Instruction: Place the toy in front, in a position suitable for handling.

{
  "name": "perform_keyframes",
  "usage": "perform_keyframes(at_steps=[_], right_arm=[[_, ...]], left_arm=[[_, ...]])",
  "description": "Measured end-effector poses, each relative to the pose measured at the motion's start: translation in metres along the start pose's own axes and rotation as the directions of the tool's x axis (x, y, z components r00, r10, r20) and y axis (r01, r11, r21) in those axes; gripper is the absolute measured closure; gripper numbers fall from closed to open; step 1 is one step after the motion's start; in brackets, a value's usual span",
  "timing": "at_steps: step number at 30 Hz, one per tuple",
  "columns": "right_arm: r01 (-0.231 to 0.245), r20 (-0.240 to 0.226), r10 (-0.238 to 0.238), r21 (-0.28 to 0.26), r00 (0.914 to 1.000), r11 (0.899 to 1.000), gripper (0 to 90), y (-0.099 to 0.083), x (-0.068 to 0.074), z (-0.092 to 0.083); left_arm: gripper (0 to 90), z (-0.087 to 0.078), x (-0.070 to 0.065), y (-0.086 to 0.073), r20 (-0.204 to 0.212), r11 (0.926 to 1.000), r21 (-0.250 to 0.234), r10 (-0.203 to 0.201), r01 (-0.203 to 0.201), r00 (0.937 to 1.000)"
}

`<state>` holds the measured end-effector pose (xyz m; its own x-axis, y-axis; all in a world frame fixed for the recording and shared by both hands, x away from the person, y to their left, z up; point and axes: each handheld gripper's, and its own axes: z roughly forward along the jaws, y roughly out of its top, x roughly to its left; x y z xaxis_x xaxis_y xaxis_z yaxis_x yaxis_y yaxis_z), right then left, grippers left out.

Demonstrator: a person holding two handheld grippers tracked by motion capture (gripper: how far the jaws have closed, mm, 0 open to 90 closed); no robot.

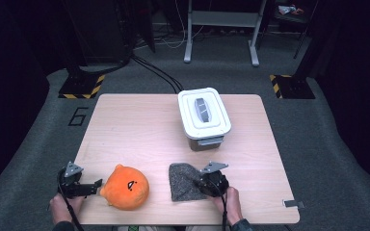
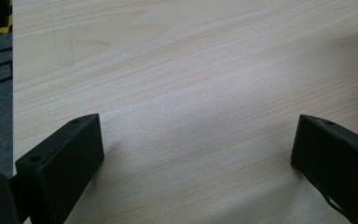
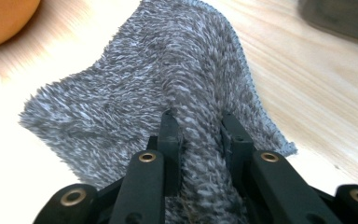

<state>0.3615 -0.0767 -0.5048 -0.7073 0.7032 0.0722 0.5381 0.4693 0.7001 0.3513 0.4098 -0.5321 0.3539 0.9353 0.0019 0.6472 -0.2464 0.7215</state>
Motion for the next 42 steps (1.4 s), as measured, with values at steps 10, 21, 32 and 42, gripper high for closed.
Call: perform_keyframes(at_steps=[10,21,32,42], right_arm=[[-0.036,0.027,0.036,-0.03,0.999,0.999,73.5,-0.003,-0.012,-0.024],[-0.081,0.07,0.084,-0.052,0.994,0.995,73.4,-0.018,-0.027,-0.049],[-0.129,0.124,0.14,-0.095,0.9823,0.987,73.6,-0.032,-0.048,-0.082],[-0.195,0.196,0.219,-0.136,0.9557,0.971,73.5,-0.051,-0.074,-0.107]], left_arm=[[2.0,0.0,0.0,0.0,-0.003,1.0,-0.003,-0.003,0.003,1.0],[2.1,0.0,0.0,0.0,-0.004,1.0,-0.003,-0.003,0.003,1.0],[2.3,0.0,0.001,0.0,-0.006,1.0,-0.004,-0.002,0.002,1.0],[3.1,0.0,0.001,0.0,-0.012,1.0,-0.008,-0.005,0.004,0.9999]])
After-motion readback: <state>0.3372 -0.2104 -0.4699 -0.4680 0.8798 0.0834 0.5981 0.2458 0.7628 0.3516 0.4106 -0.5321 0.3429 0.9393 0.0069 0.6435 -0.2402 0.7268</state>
